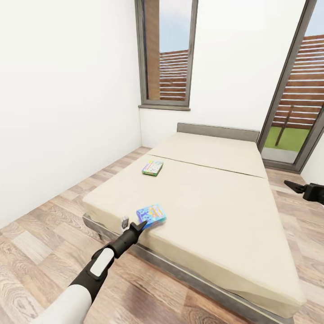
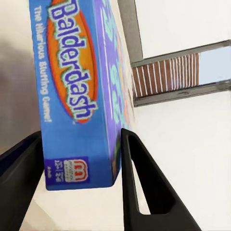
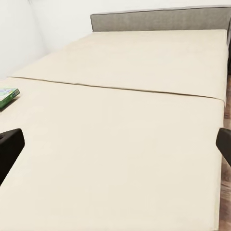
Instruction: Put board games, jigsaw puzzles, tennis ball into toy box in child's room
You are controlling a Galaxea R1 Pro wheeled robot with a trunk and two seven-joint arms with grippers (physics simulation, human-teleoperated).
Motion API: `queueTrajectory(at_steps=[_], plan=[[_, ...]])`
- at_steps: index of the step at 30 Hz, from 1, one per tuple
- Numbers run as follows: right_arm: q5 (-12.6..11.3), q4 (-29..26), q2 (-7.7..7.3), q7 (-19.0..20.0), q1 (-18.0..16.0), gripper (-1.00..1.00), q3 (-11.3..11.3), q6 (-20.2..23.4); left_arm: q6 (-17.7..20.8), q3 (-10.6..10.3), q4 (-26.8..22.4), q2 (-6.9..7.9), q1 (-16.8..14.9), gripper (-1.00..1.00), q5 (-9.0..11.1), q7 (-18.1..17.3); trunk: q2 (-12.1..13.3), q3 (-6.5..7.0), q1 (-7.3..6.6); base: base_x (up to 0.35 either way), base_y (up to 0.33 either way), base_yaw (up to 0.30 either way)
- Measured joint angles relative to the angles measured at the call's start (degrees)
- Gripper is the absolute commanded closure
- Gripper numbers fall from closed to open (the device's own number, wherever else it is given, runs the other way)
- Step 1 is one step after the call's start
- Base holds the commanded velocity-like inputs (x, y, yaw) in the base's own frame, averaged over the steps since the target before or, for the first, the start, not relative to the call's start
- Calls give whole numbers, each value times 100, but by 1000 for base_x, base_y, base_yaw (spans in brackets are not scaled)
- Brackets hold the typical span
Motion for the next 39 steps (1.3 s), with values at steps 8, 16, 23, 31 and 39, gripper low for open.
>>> queueTrajectory(at_steps=[8, 16, 23, 31, 39], plan=[[9, 0, 5, 2, 66, -100, 6, -11, 13, -184, -29, -1, -2, 100, -44, 17, 0, -1, 0, 0, 0, 0], [13, 0, 6, 9, 107, -100, 7, -23, 150, -235, -31, -36, -11, 100, -47, 71, 0, -1, 0, 0, 0, 0], [8, 0, 6, 14, 113, -100, 14, 30, 1013, -1256, -2148, 29, 687, 100, -67, 1554, 0, -1, 0, 0, 0, 0], [9, -8, 21, 14, 262, -100, 47, 28, 1876, -1438, -5259, 119, 2013, 100, 426, 3447, 0, 0, 0, -15, 0, 0], [3, -9, 22, 21, 363, -100, 250, 21, 1948, -1020, -5712, 126, 2510, 100, 435, 3644, 199, 89, -109, -2, 0, 0]])
